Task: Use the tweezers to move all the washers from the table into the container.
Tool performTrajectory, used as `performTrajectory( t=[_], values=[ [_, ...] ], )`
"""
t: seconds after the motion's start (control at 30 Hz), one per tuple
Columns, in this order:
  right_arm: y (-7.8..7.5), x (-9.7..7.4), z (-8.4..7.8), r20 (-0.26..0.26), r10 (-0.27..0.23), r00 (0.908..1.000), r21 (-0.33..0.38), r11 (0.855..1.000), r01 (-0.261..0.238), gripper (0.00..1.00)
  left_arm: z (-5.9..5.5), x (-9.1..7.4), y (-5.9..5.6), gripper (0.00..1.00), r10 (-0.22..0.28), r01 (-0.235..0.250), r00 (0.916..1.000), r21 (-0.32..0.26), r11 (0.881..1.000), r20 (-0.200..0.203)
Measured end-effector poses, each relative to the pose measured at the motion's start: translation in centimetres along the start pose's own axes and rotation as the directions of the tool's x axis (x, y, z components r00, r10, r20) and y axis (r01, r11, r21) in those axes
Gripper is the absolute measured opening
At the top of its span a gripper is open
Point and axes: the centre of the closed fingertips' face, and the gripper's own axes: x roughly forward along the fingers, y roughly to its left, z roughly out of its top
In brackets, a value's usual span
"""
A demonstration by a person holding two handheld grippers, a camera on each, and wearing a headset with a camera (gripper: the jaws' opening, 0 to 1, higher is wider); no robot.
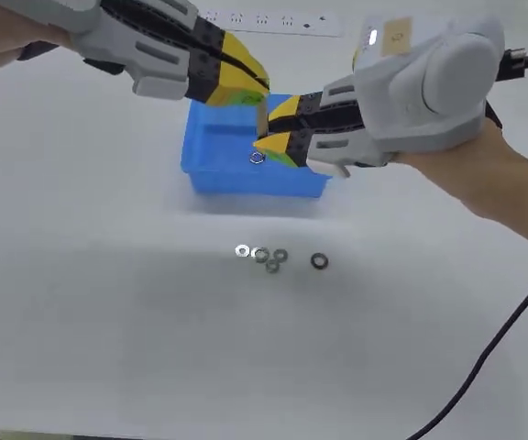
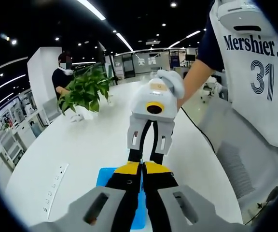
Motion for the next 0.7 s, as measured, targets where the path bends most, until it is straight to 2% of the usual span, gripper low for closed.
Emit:
performTrajectory(
  t=[0.23,0.27,0.33,0.37,0.47,0.5,0.6,0.7],
  values=[
    [3.3,-0.7,0.5,0.002,0.026,0.9997,-0.006,1.0,-0.026,0.11,-0.2,-0.1,-2.9,0.05,-0.016,0.017,0.9998,-0.051,0.999,0.008],
    [3.2,-0.6,0.4,0.001,0.029,0.9996,-0.008,1.0,-0.029,0.11,-0.3,-0.1,-3.1,0.05,-0.014,0.014,0.9999,-0.05,0.999,0.006],
    [3.8,-0.7,0.3,0.0,0.032,0.9995,-0.007,0.999,-0.032,0.11,-0.6,0.0,-3.7,0.05,-0.015,0.015,0.9999,-0.066,0.998,-0.001],
    [4.2,-0.7,0.4,0.007,0.04,0.9992,-0.004,0.999,-0.04,0.1,-0.9,0.1,-4.1,0.05,-0.015,0.014,0.9998,-0.056,0.998,-0.014],
    [5.1,-0.6,0.1,0.001,0.05,0.9987,-0.008,0.999,-0.05,0.1,-1.0,0.3,-5.0,0.05,-0.012,0.011,0.9999,-0.067,0.998,-0.01],
    [5.4,-0.6,0.1,0.004,0.061,0.9981,-0.004,0.998,-0.061,0.1,-1.0,0.5,-5.6,0.06,-0.029,0.028,0.9995,-0.081,0.996,-0.009],
    [6.0,-0.3,-0.6,-0.015,0.072,0.9973,0.001,0.997,-0.072,0.1,-1.7,0.8,-5.9,0.06,-0.021,0.019,0.9997,-0.08,0.997,-0.016],
    [6.6,-0.2,-0.7,-0.005,0.076,0.9971,0.019,0.997,-0.076,0.1,-1.9,0.7,-6.2,0.05,-0.016,0.015,0.9999,-0.092,0.996,-0.006]
  ],
)
